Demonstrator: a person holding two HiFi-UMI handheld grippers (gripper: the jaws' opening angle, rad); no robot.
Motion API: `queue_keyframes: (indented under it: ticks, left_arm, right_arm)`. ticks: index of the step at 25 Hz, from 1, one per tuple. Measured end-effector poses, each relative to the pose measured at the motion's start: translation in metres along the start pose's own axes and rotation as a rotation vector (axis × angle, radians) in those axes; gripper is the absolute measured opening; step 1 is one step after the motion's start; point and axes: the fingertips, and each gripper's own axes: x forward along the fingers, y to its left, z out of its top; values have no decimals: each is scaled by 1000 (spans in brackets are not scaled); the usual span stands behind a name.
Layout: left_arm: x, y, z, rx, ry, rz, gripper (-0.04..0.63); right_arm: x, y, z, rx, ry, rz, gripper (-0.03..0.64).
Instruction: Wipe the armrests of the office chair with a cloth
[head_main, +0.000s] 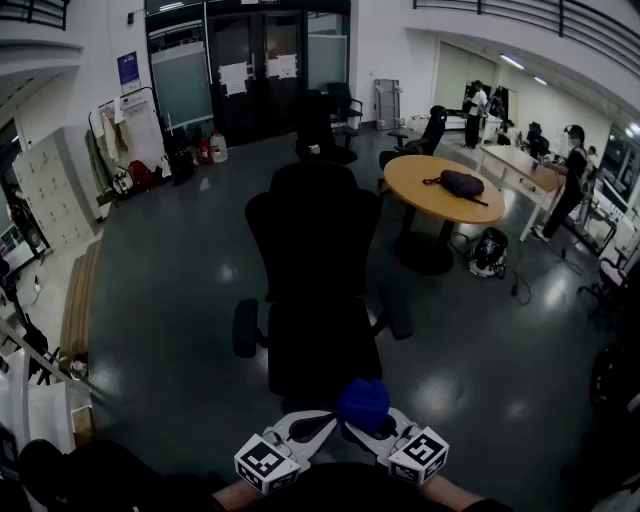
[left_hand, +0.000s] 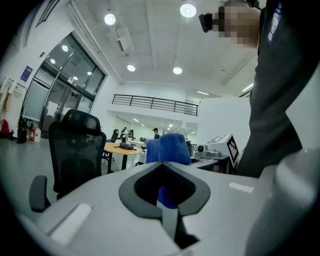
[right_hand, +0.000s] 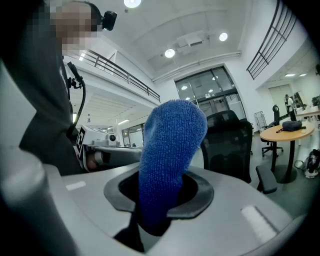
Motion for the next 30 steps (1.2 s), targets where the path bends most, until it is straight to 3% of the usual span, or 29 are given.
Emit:
queue_keyframes:
  ticks: [14,30]
  left_arm:
    - [13,1,-5,-12,11,27,18]
    - [62,-9,-17,-40,51,152,19]
  right_arm:
    - [-8,-16,-3,43,-8,2,126]
    - [-48,-61,-4,92,-55,103,124]
